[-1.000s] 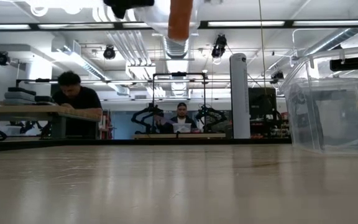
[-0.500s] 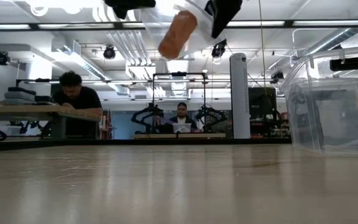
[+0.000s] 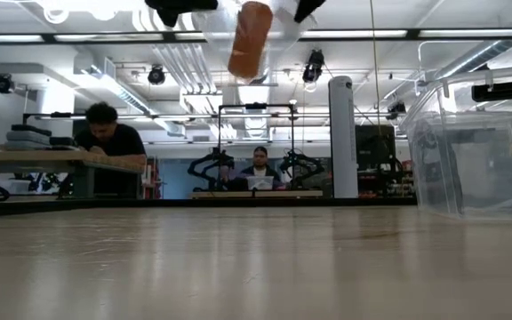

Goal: Roll bandage
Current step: Put the rolled orange bandage into the transparent zip bag

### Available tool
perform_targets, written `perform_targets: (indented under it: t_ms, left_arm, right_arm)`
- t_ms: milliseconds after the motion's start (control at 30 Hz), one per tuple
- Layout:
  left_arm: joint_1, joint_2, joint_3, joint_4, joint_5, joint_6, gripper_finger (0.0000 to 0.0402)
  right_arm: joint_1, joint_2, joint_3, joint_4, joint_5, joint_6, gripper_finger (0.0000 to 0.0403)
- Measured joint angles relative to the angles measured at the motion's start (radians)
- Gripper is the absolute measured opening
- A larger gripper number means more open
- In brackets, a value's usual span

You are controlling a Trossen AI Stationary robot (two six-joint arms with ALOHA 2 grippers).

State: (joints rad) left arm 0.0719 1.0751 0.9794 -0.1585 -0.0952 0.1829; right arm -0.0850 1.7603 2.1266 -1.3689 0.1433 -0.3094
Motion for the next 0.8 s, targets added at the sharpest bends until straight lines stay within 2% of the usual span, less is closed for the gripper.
perform_targets:
  t_ms: [200,367,467,567,733,800]
  left_arm:
    - [-0.008,-0.013,0.0,-0.008,0.0,-0.001,0.0]
    - [-0.018,-0.013,0.0,-0.007,0.001,-0.009,0.0]
    - [-0.025,-0.013,0.0,-0.008,0.003,-0.009,0.0]
    - [-0.026,-0.013,0.0,-0.012,0.003,-0.009,0.0]
    - [-0.026,-0.013,0.0,-0.028,0.002,-0.009,0.0]
    - [-0.026,-0.013,0.0,-0.027,0.002,-0.009,0.0]
  right_arm:
    - [0.002,-0.047,-0.037,0.159,-0.146,0.012,0.0078]
    - [-0.003,-0.038,-0.126,0.273,-0.144,0.033,0.0136]
    - [-0.001,-0.029,-0.217,0.374,-0.155,0.056,0.0147]
    - [-0.003,-0.026,-0.298,0.463,-0.154,0.058,0.0121]
    - [-0.007,-0.053,-0.324,0.48,-0.152,0.06,0.0018]
    - [-0.007,-0.07,-0.314,0.469,-0.151,0.064,0.001]
